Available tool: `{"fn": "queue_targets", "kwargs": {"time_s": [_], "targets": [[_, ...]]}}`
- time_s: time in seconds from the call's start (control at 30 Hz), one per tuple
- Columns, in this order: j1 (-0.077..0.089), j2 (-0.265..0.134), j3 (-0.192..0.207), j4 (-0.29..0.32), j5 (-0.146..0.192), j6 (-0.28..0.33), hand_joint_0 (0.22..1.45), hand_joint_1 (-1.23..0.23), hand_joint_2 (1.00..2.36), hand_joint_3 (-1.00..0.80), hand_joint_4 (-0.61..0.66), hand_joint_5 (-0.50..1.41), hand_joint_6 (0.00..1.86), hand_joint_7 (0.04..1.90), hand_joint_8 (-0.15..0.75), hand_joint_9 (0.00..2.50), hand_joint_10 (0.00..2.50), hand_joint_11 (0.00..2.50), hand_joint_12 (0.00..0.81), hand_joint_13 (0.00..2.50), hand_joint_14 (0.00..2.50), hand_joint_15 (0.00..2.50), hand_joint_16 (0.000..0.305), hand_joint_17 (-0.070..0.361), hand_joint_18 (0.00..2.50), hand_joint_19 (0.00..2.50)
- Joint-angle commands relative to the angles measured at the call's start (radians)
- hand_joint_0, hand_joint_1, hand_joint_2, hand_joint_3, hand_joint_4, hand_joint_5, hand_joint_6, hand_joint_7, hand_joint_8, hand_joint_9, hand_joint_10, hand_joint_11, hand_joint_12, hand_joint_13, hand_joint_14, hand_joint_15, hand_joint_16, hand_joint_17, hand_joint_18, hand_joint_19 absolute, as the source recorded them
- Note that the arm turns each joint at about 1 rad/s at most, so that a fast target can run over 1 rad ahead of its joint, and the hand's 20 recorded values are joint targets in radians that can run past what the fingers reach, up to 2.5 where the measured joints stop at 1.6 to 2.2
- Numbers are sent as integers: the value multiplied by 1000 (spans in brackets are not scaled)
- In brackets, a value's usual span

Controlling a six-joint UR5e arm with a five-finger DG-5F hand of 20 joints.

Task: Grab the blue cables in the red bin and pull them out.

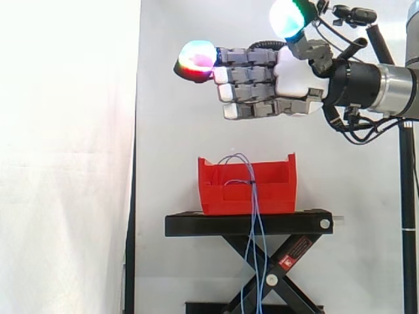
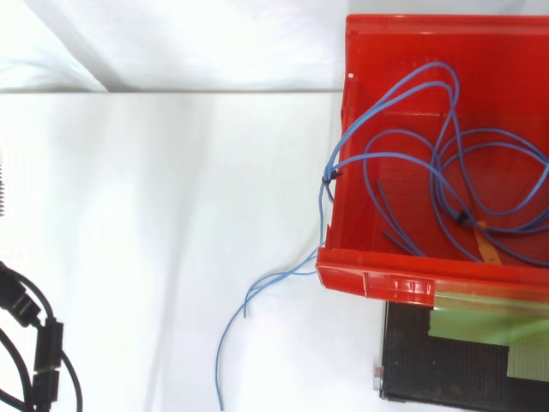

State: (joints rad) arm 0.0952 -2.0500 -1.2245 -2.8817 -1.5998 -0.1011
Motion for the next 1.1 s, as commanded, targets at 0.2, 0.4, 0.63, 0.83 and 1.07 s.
{"fn": "queue_targets", "kwargs": {"time_s": [0.2, 0.4, 0.63, 0.83, 1.07], "targets": [[11, 1, 2, 18, -5, -56, 773, -799, 1000, -1000, 229, 459, 9, 247, 281, 615, 15, 435, 359, 576, 18, 425, 50, 111, 367, 501], [9, 1, 29, -16, -49, -90, 777, -806, 1000, -1000, 227, 468, 8, 248, 279, 616, 15, 427, 357, 577, 17, 427, 49, 111, 365, 502], [17, -1, 62, -31, -52, -173, 778, -811, 1000, -1000, 229, 470, 9, 252, 280, 616, 15, 433, 357, 575, 17, 426, 49, 111, 365, 491], [28, -13, 62, -1, -49, -191, 780, -814, 1000, -1000, 227, 472, 8, 251, 279, 616, 17, 436, 357, 572, 17, 428, 49, 111, 364, 495], [35, -85, 72, 88, -42, -223, 780, -816, 1000, -1000, 230, 485, 8, 248, 279, 617, 15, 436, 357, 571, 17, 426, 49, 111, 363, 495]]}}
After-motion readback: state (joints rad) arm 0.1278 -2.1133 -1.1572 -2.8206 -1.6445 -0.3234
